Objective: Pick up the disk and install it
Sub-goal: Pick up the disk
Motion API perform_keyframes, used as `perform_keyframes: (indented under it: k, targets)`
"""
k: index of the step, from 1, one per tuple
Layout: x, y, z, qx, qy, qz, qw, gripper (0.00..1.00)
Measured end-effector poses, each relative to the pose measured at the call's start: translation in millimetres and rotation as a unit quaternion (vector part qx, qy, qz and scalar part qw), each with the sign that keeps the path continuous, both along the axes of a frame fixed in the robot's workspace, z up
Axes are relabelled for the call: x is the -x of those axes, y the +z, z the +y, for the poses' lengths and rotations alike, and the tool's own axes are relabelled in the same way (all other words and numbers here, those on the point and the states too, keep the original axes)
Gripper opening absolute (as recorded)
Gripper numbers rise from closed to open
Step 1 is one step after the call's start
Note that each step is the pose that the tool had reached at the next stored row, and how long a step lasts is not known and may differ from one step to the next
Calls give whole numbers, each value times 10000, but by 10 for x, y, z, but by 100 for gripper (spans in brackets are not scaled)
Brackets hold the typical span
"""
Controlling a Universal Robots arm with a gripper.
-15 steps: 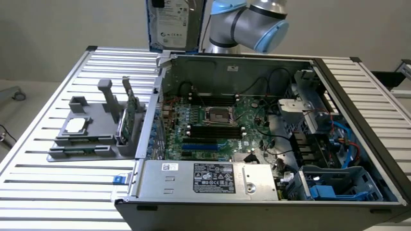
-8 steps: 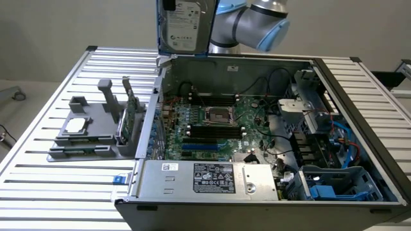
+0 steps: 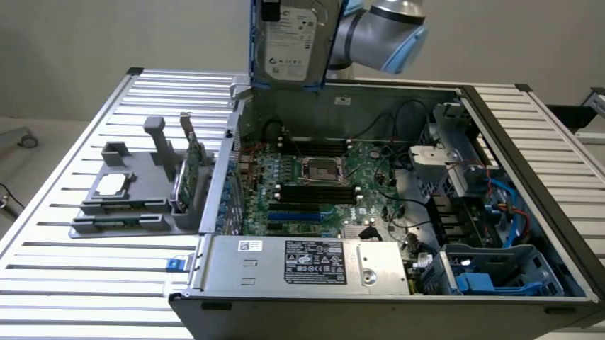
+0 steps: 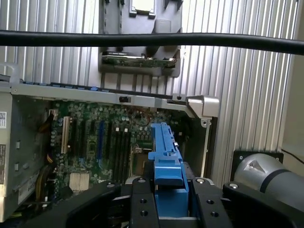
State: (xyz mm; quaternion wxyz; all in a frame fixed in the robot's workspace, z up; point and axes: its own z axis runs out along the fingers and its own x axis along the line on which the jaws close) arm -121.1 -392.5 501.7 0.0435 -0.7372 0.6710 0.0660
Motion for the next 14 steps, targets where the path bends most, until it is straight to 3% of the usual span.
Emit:
perform_keyframes:
  k: [4,6,14]
  targets:
    - [-110,0,-83,-6,0,-6,10000,33]
    - [-156,0,-127,-9,0,-23,10000,33]
    - [-302,0,-291,-21,0,-161,9999,33]
